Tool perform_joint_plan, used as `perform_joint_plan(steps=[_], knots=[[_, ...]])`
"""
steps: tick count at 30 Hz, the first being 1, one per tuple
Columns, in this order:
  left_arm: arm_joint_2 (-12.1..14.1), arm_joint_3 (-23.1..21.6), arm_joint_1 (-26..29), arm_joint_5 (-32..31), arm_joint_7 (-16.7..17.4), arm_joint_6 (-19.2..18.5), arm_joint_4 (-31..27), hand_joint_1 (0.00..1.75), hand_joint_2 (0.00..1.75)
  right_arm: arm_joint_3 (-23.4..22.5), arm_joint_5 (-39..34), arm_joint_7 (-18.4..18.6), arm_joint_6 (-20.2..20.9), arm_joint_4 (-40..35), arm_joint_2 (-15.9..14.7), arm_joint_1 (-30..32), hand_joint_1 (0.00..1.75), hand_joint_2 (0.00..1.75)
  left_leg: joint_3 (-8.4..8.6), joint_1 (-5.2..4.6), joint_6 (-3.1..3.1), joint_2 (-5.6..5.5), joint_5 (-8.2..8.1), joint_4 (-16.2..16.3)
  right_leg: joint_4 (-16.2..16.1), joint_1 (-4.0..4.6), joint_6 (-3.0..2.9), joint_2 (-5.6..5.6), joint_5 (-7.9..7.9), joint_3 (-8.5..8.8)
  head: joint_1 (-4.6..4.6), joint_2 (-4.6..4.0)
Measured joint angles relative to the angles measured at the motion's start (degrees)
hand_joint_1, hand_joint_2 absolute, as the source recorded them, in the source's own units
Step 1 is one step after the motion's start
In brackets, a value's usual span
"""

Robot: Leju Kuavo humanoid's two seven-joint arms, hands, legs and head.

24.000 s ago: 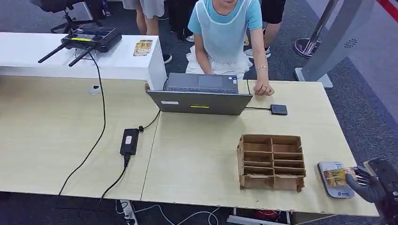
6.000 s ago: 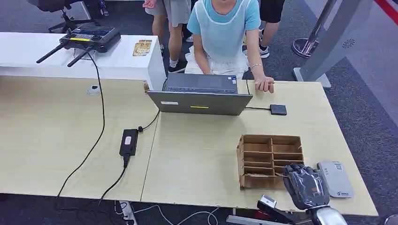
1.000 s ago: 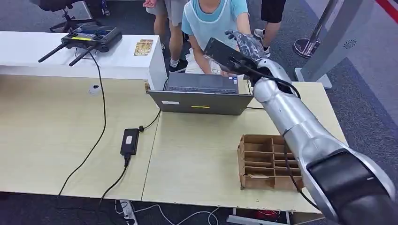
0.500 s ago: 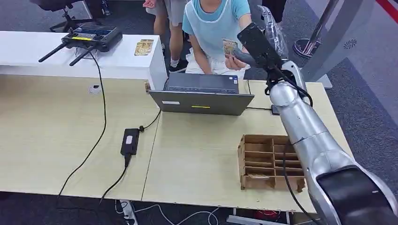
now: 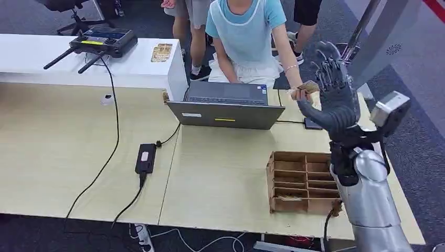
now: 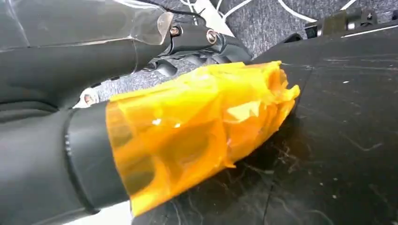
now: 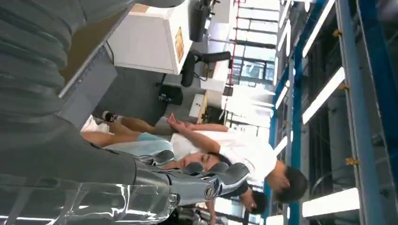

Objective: Pass the card to the sensor for recognition and then transmit it.

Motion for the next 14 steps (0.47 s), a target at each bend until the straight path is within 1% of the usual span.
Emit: perform_joint_plan(steps=[4, 7, 10, 14], knots=[[-0.04, 0.02, 0.39, 0.11, 0.22, 1.35, 0.00, 0.00, 0.00, -3.98, -3.13, -2.82, 3.37, -8.26, 0.00, 9.38, 0.00, 1.75, 0.02, 0.00, 0.01, 0.01, -0.04, 0.00, -0.02, 0.00, -0.01, 0.03, -0.02, 0.00, 0.00, -0.02], [-0.07, 0.09, 0.55, 0.20, 0.22, 2.07, 0.00, 0.00, 0.00, -5.92, -2.98, -5.65, 5.15, -13.82, 0.96, 16.67, 0.00, 1.75, 0.00, 0.00, 0.01, 0.00, -0.04, -0.01, -0.02, 0.01, -0.03, 0.02, -0.05, 0.00, 0.00, 0.00], [-0.09, 0.11, 0.59, 0.20, 0.22, 2.45, 0.00, 0.00, 0.00, -6.55, -0.90, -7.67, 5.26, -17.97, 2.44, 22.50, 0.00, 1.75, 0.04, 0.00, 0.00, 0.11, -0.05, -0.03, -0.01, 0.01, -0.04, 0.09, -0.05, -0.01, -0.02, 0.00], [-0.17, 0.13, 0.61, 0.17, 0.28, 2.51, 0.00, 0.00, 0.00, -6.55, 0.02, -8.89, 5.20, -21.24, 4.22, 27.21, 0.00, 1.75, 0.05, 0.00, 0.00, 0.11, -0.04, -0.03, 0.00, 0.01, -0.05, 0.12, -0.05, -0.01, 0.00, 0.00]])
